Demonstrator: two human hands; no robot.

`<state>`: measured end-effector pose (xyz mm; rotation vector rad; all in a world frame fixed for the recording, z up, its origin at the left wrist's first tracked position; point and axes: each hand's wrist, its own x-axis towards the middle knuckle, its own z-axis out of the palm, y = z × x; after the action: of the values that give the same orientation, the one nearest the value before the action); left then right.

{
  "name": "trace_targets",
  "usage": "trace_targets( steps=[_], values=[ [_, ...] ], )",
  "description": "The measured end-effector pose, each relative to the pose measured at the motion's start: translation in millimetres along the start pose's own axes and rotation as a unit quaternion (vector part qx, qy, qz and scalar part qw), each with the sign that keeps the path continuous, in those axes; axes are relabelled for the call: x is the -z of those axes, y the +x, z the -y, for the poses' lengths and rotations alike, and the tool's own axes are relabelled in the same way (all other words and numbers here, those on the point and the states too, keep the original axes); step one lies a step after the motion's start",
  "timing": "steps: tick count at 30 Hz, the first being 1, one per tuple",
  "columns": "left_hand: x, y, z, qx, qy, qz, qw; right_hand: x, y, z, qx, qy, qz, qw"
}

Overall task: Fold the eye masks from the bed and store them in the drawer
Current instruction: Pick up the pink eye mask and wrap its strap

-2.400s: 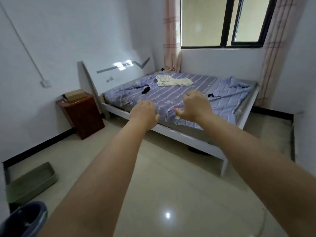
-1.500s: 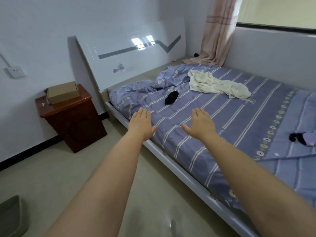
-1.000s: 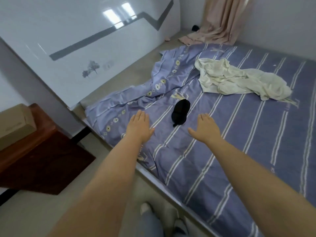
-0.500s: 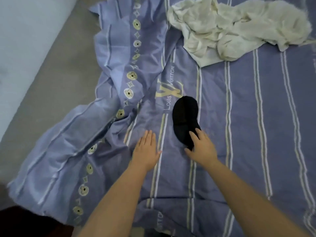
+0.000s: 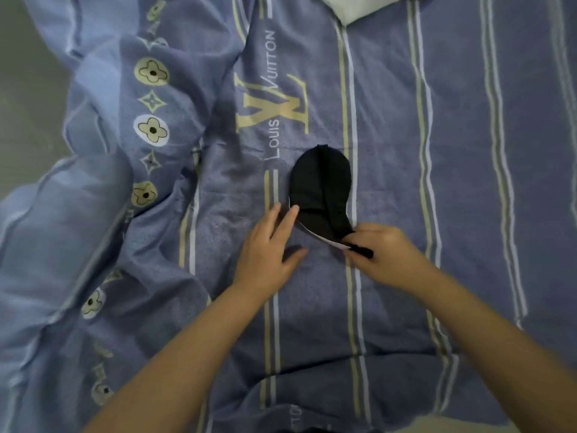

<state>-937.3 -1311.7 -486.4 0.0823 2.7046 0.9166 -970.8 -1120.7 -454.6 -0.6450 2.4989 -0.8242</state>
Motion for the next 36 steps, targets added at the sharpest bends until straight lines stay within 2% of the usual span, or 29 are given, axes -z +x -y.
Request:
trace_targets(
  steps=[2,4,6,9,11,13,15,17,20,24,30,34,36],
  values=[
    [4,10,-12,0.024,-0.093,0.008,0.995,8,-10,3,-0.015,0.035,0.054,0.998],
    [4,17,-17,0.029,-0.141,-0.011,0.99,16,-15,1,-0.054,0.066,0.061,0.995],
    [4,19,-19,0.023,-0.154,0.006,0.988,24,-10,-7,-0.103,0.066,-0.02,0.992],
    [0,24,-18,0.093,-0.189,0.005,0.978,35,15,-17,-0.16,0.035,-0.226,0.96],
    [-4,29,-17,0.147,-0.197,0.001,0.969,31,36,-20,-0.174,0.017,-0.268,0.947],
    [-7,32,-20,0.172,-0.169,-0.017,0.97,22,53,-25,-0.188,-0.003,-0.23,0.955],
    [-9,36,-24,0.185,-0.147,-0.068,0.969,16,63,-30,-0.212,-0.036,-0.193,0.957],
    [-9,41,-24,0.197,-0.143,-0.108,0.964,18,66,-31,-0.216,-0.09,-0.198,0.952],
    [-8,50,-22,0.203,-0.103,-0.094,0.969,18,61,-32,-0.173,-0.17,-0.226,0.944],
    [-5,56,-28,0.191,0.019,-0.068,0.979,15,57,-39,-0.082,-0.209,-0.173,0.959],
    [-7,84,-38,0.093,0.07,0.075,0.99,23,64,-51,-0.059,-0.17,-0.114,0.977],
    [14,77,-42,0.058,-0.033,0.031,0.997,58,43,-57,-0.105,-0.081,-0.051,0.99],
    [40,62,-42,0.033,-0.048,-0.011,0.998,87,20,-54,-0.138,0.079,-0.039,0.986]
  ],
)
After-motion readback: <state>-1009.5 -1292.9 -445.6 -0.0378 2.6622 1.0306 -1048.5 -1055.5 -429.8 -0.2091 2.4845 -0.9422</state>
